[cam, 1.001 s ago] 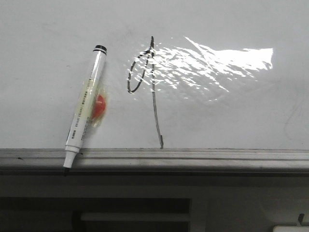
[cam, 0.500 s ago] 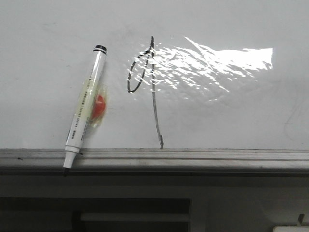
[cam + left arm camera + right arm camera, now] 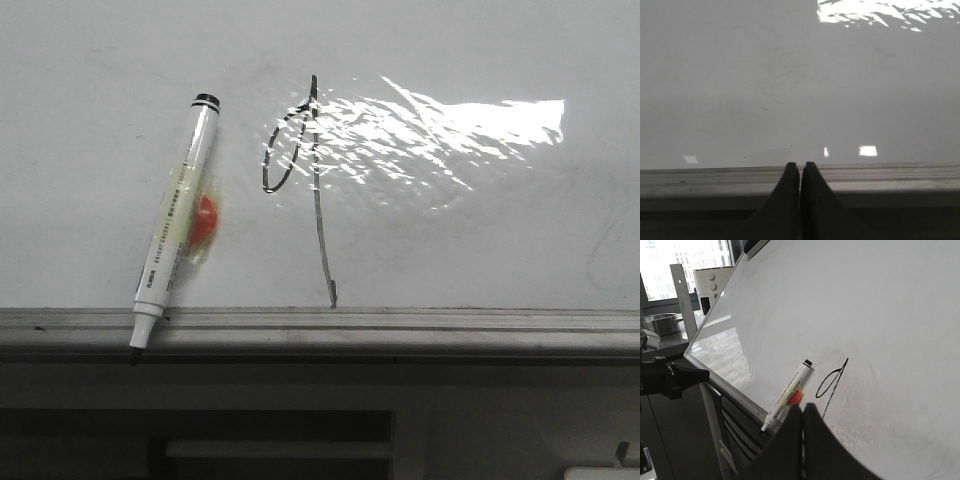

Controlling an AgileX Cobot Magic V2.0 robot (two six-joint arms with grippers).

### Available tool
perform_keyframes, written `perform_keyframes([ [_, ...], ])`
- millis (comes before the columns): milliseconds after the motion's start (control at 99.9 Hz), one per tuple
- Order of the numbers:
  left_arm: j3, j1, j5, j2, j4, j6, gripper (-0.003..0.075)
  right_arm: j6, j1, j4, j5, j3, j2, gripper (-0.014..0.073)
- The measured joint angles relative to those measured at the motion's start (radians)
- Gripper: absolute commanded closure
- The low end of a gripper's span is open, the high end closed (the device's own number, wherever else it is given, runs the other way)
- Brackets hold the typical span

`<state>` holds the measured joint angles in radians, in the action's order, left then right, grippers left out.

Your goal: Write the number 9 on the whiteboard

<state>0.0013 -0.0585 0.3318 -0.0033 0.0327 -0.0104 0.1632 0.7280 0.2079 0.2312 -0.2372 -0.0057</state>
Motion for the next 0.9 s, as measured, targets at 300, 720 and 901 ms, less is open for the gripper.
perform_keyframes([
  [300, 0.0, 0.0, 0.002, 0.0, 0.0, 0.0, 0.0741, 0.0, 0.0, 0.0, 0.0, 0.0, 0.0, 0.0655],
  [720, -0.001, 0.0, 0.002, 0.0, 0.0, 0.0, 0.0741, 0.0, 0.0, 0.0, 0.0, 0.0, 0.0, 0.0655],
  [901, -0.001, 0.0, 0.002, 0.0, 0.0, 0.0, 0.0741, 0.0, -0.006, 0.0, -0.009, 0.021, 0.0, 0.0655],
])
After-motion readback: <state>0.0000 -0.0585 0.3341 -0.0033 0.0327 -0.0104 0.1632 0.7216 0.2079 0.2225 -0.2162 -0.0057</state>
